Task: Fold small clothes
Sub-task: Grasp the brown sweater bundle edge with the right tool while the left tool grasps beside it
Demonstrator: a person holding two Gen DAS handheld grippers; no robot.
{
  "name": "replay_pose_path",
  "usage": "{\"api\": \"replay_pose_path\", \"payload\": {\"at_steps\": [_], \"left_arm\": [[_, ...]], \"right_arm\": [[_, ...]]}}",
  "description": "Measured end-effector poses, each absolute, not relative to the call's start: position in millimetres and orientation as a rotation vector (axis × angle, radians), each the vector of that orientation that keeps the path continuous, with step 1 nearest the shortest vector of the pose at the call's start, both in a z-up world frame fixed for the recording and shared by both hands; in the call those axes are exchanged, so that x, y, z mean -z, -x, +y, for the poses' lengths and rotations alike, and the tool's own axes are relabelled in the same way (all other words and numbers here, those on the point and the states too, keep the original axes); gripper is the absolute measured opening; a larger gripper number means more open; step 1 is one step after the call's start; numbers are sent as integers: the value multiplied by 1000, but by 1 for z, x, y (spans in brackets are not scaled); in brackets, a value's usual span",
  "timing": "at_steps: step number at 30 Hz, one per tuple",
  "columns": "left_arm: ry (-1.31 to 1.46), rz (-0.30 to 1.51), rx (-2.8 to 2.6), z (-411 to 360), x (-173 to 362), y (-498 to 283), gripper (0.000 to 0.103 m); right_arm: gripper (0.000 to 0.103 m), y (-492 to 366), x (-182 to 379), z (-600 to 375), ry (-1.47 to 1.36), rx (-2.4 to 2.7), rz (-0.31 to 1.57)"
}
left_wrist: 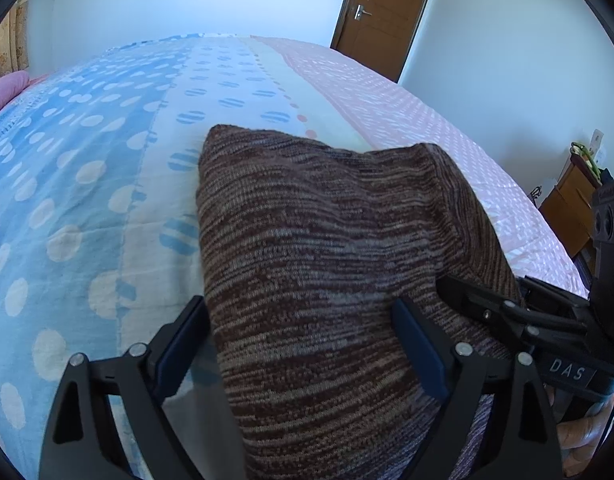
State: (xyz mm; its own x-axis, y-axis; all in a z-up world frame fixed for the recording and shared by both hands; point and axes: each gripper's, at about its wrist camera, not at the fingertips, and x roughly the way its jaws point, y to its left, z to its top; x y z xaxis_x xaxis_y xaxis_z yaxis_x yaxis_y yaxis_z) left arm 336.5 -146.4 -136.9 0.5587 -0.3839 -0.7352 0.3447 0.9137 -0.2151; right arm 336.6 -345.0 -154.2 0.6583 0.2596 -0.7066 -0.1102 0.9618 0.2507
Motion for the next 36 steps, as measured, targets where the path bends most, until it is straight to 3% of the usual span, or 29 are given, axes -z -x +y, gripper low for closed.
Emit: {"api": "replay_pose_path", "payload": {"at_steps": [7, 11, 18, 25, 30, 34, 36], "left_arm": [[14, 841, 432, -151, 133, -330, 72], [11, 814, 426, -151, 131, -326, 58], [16, 825, 425, -150, 131, -329, 62], [41, 847, 427, -148, 134, -334, 69], [37, 845, 425, -149, 134, -333, 68], [36, 829, 436, -150, 132, -331, 58], [23, 817, 439, -152, 131, -328, 51]], "right_arm": [[36, -333, 152, -339, -162, -191, 806], [35, -333, 151, -340, -156, -189, 802], [39, -336, 155, -349, -210, -217, 823], [51, -339, 155, -342, -177, -230, 831], [51, -339, 155, -339, -153, -219, 832], [33, -335, 151, -329, -102, -204, 813], [30, -333, 150, -326, -79, -185, 798]]}}
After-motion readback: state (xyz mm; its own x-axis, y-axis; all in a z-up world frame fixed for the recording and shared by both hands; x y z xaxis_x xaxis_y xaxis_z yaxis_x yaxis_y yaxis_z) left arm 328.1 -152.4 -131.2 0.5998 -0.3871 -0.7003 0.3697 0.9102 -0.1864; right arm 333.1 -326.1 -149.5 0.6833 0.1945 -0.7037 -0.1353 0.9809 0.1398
